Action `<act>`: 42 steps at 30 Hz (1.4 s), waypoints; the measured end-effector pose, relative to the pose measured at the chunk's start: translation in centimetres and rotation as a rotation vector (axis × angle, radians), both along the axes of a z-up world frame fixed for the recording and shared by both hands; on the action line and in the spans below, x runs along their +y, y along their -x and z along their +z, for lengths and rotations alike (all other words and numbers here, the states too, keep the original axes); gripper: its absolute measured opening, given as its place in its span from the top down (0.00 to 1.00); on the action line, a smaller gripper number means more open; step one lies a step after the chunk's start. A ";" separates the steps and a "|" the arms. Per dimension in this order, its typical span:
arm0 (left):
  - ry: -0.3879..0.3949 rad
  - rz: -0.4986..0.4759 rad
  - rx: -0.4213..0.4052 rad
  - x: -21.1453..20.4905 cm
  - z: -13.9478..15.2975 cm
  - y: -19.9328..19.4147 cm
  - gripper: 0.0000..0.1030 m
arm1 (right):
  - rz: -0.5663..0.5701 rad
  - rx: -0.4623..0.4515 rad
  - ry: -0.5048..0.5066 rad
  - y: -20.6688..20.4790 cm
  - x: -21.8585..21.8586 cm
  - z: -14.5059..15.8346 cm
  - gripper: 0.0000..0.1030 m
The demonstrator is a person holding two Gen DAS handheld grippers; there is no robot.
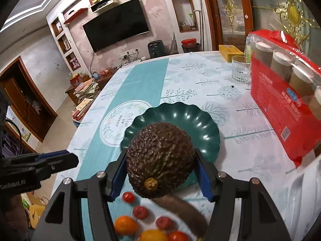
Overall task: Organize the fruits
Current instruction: 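Carry the avocado onto the green plate and open the right tool, then move the right tool back toward the fruit pile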
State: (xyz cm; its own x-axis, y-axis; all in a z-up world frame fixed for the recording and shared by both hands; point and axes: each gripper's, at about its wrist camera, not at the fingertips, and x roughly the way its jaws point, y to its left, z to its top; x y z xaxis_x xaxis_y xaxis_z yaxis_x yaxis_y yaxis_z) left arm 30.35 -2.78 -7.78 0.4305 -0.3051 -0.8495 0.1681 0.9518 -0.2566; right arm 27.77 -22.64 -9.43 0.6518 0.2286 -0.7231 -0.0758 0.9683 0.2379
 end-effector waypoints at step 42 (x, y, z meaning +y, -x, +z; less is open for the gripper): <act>-0.058 0.005 0.030 4.1 1.8 11.3 0.50 | -0.147 0.021 -0.066 10.1 -1.7 1.3 0.29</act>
State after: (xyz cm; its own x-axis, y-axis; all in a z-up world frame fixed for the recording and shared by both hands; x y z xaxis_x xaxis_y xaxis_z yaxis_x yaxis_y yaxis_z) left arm 19.07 1.28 -5.95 0.4062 -0.2532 -0.8780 0.1563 0.9659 -0.2062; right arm 17.71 -24.31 -8.17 0.6668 0.1791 -0.7234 0.0717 0.9508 0.3014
